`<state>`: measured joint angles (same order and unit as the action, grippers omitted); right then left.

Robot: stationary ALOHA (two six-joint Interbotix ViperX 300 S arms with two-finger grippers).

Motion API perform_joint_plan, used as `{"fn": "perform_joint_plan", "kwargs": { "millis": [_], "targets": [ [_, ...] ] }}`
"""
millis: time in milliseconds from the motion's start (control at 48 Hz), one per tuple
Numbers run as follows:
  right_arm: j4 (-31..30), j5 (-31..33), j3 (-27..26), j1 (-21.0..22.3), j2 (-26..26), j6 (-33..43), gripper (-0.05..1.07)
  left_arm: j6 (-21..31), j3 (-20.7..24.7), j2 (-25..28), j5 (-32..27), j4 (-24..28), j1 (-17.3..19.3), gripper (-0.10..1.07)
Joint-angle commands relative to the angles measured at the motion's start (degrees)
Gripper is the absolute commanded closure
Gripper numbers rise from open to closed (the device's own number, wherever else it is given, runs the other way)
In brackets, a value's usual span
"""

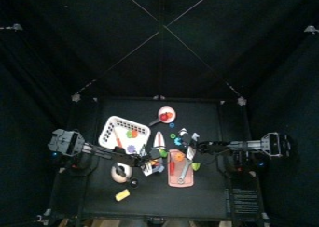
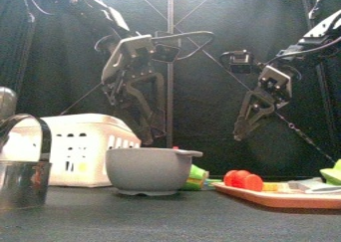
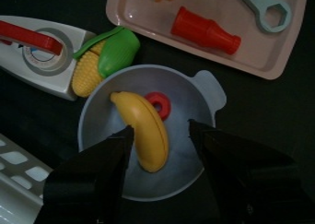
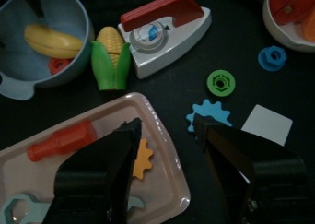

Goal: Grab apple

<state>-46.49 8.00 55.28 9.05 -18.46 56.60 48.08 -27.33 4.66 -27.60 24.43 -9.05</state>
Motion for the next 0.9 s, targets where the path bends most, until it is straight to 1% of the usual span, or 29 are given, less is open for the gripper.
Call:
{"fn": "perform_joint_plan", "kwargs": {
  "millis": [0,167,292,354,458,500,583,604,729,812,875],
  "targets": [
    [0.26,-0.09,-1.23,0.00,-0.53,0.09,0.18,0.00,0.79,-2.81,0.70,0.62,0.26,0.10],
    [0.35,-0.18,-1.58,0.35,-0.53,0.18,0.18,-0.18,-0.18,-6.59,0.88,1.76,-0.26,0.10],
    [1.41,-0.18,-3.87,0.88,-0.26,0.18,0.18,-0.18,-2.37,-10.63,1.05,3.78,-0.53,0.10],
    [2.37,-0.18,-6.15,1.93,0.26,0.26,0.18,0.09,-4.48,-13.27,1.05,5.98,-0.26,0.10],
    [4.57,-0.18,-11.43,3.43,2.02,0.18,0.18,0.35,-8.09,-17.67,1.05,8.79,-0.09,0.10],
    [4.83,-0.09,-13.80,3.96,3.34,-0.09,0.18,0.35,-9.23,-19.60,1.14,9.49,-0.09,0.10],
    [4.83,0.18,-16.88,5.62,5.98,0.09,0.18,0.26,-11.16,-23.47,1.58,10.90,0.35,0.10],
    [5.01,0.35,-17.58,6.24,6.68,0.18,0.18,0.26,-11.78,-24.96,1.67,11.43,0.79,0.10],
    [6.94,3.08,-22.24,9.32,11.69,0.00,0.18,0.26,-14.68,-30.15,2.81,14.59,3.60,0.10],
    [8.09,5.54,-25.14,10.81,14.59,0.00,0.18,0.35,-17.31,-32.61,5.80,16.26,5.89,0.10],
    [9.05,7.56,-27.42,11.69,16.52,0.00,0.17,0.35,-19.86,-34.37,9.76,17.23,8.00,0.10]
  ]
}}
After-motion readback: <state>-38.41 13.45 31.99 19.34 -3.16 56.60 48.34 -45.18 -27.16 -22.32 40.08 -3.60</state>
